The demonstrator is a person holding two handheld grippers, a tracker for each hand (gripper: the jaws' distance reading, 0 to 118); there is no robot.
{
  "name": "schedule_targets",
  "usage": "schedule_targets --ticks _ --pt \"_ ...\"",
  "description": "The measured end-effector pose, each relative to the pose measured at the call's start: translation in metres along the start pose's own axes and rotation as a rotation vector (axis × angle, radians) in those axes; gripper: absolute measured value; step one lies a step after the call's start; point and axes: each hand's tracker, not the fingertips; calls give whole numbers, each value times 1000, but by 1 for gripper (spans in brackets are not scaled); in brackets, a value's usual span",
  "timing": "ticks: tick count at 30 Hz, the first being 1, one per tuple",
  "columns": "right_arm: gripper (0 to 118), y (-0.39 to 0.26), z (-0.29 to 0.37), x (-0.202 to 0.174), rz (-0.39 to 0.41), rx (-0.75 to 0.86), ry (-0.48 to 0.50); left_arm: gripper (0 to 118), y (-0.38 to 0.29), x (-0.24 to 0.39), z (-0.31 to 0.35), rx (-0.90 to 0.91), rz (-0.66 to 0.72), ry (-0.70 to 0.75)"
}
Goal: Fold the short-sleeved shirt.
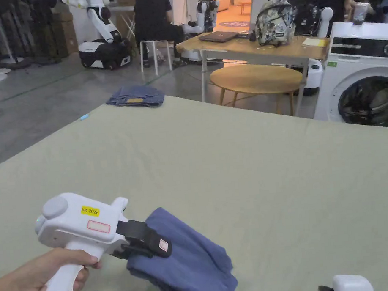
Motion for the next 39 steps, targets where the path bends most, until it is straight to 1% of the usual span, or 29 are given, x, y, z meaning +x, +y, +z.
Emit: schedule_targets --ticks 3,7,10,11,12,15,16,21,23,24,25,26,27,29,31,32,33,35,38,39 --pt "0 -1 -4 -6 11 -6 4 16 22 -22 44 19 28 93" --pt "0 -4 -10 -9 1 -24 1 16 46 -45 98 40 50 181" --pt "0 -8 -14 -11 2 -43 -9 16 56 -55 127 48 86 231" --pt "0 -9 -16 -11 0 -48 -11 16 58 -59 135 53 76 236" --pt "0 -10 -18 -12 1 -53 -15 16 70 -76 144 56 80 252" --pt "0 -12 -20 -15 2 -69 -19 16 76 -93 158 69 116 267" --pt "0 -12 -20 -15 3 -75 -19 16 67 -89 157 72 128 273" --pt "0 -11 -22 -21 14 -89 -18 16 62 -99 155 48 147 308" --pt "0 -11 -24 -21 16 -93 -16 21 62 -100 156 51 145 352" --pt "0 -10 -25 -22 16 -93 -14 27 65 -103 158 55 126 394" --pt "0 -10 -25 -22 17 -92 -12 41 66 -100 159 59 112 433" --pt "0 -8 -24 -23 21 -91 -11 43 68 -94 160 58 70 511" --pt "0 -9 -25 -21 22 -89 -10 43 70 -91 163 65 37 554" --pt "0 -7 -23 -20 22 -80 -6 43 72 -83 166 81 8 665" --pt "0 -5 -20 -21 25 -71 -5 43 71 -74 168 127 -47 736" --pt "0 -5 -19 -21 27 -66 -5 43 74 -81 171 147 -68 775" --pt "0 -5 -18 -21 29 -60 -8 42 73 -78 172 181 -92 776" --pt "0 -4 -16 -19 23 -51 -12 42 68 -71 169 243 -112 734" --pt "0 -3 -12 -13 1 -30 -20 40 49 -53 149 303 -123 698" --pt "0 -4 -13 -11 0 -23 -23 40 44 -50 142 322 -139 658"
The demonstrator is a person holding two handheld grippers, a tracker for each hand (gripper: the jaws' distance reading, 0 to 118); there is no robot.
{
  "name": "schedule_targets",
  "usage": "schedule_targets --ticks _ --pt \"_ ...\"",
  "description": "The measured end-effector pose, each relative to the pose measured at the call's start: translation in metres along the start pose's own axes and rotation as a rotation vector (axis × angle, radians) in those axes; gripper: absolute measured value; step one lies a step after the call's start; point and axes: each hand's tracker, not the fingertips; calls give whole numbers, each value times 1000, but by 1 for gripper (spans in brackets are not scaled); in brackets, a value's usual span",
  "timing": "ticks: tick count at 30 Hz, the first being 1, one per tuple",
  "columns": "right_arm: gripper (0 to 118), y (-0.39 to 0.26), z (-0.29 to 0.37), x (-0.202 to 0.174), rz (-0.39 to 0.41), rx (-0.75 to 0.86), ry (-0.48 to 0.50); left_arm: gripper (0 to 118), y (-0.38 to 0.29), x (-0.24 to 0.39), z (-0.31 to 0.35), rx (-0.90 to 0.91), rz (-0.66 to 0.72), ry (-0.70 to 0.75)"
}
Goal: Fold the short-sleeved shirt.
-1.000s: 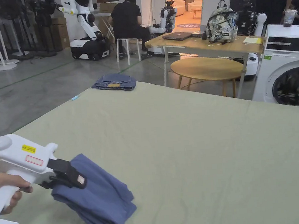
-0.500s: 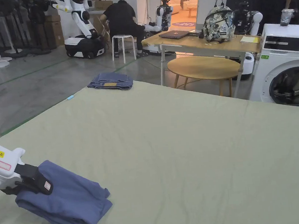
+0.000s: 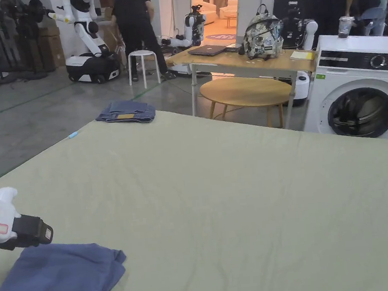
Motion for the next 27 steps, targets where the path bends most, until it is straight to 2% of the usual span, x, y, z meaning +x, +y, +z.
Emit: schedule_targets --ticks 3,9,12,14,16,19,23,27 --pt "0 2 5 9 -7 23 -16 37 -36 52 -2 39 -3 -110" --pt "0 11 18 37 -49 79 -70 13 -70 137 -32 83 -42 -209" --pt "0 14 18 54 -80 108 -106 5 -88 190 -42 147 -110 -235" --pt "0 18 20 66 -96 127 -128 3 -88 210 -57 217 -181 -196" --pt "0 24 25 76 -112 153 -149 0 -100 242 -62 263 -210 -216" --pt "0 31 29 88 -135 198 -184 0 -122 293 -67 380 -305 -108" --pt "0 40 37 97 -169 262 -209 0 -141 333 -77 481 -317 -109" --pt "0 45 40 106 -153 348 -234 0 -157 370 -55 658 -359 -112"
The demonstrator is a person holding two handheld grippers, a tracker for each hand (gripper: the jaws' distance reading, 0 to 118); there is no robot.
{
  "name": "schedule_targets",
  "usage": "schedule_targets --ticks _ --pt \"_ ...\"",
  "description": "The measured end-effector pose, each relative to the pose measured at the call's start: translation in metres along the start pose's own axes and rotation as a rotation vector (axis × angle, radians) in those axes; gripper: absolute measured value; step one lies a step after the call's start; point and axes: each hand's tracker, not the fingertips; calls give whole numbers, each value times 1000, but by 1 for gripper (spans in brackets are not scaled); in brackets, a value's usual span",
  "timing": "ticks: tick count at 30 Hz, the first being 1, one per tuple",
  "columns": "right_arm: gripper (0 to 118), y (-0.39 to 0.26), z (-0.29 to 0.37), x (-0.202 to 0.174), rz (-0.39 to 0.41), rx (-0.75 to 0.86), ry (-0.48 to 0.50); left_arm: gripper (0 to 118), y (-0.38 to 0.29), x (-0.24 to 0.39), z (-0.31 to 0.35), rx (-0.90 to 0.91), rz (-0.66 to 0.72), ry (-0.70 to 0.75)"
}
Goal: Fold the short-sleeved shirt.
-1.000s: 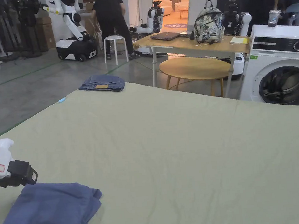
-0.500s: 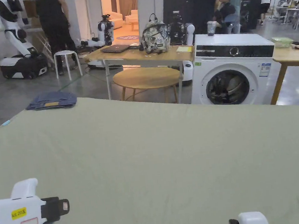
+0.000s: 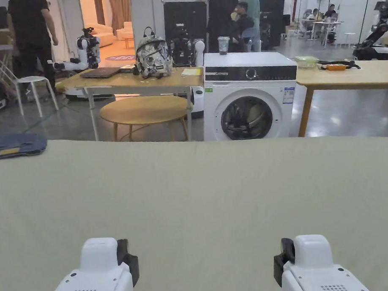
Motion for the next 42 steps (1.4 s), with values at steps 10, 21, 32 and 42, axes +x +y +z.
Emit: schedule_targets --ticks 10,21,32,42 --pt "0 15 9 11 -35 120 -43 0 16 24 -1 93 -79 30" --pt "0 13 8 9 -38 129 -49 0 23 17 0 116 -50 69" --pt "0 6 6 9 -47 115 -53 0 19 17 3 112 -18 67" --pt "43 5 6 6 -32 107 -55 30 14 6 5 102 92 49"
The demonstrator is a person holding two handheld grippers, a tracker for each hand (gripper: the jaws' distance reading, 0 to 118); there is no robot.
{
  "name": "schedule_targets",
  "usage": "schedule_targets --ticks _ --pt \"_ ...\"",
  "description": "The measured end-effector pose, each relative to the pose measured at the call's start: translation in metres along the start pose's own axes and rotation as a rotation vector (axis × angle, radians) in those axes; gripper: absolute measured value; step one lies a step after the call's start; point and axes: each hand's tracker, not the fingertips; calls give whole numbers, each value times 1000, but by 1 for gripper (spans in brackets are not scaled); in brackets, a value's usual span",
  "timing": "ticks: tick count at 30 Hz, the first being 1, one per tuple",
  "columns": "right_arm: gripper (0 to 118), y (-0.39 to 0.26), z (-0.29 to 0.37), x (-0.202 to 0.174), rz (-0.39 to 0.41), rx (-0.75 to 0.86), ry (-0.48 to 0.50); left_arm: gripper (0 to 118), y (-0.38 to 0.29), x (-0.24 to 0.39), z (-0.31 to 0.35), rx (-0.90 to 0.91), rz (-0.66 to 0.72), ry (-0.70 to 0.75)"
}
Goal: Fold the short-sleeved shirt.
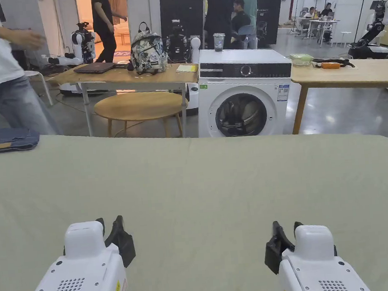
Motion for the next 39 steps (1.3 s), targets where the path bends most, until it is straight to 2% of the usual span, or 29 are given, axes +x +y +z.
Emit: schedule_targets --ticks 1,2,4,7,10,11,13,17,25,28,31,34,39 --pt "61 -1 -1 -1 4 0 2 38 0 0 0 0 2 -3" --pt "69 -1 -1 -3 11 1 -4 40 -1 1 1 6 0 -12" --pt "70 -2 1 -5 24 14 -17 45 1 1 2 12 -6 -28" --pt "90 -1 -1 -8 50 12 -36 54 1 7 1 44 -36 -19" --pt "90 -1 -1 -8 57 19 -45 67 3 9 1 68 -60 -44" --pt "90 0 -1 -7 56 23 -43 68 2 10 2 85 -66 -51" --pt "90 1 -2 -6 54 27 -36 68 0 11 4 143 -88 -67" --pt "90 5 -1 -5 61 35 -14 69 2 15 2 125 -114 -30" --pt "94 13 -2 -2 -35 24 41 69 4 9 2 68 -103 -4" --pt "94 18 -7 -1 -72 -13 16 69 6 8 3 60 -101 0" --pt "94 20 -10 -5 -41 -34 -1 69 7 8 4 39 -113 -6" --pt "94 19 -9 -6 -21 -32 22 69 7 8 5 46 -93 -22" --pt "94 19 -7 -12 -44 -45 3 69 9 6 8 50 -31 -57"
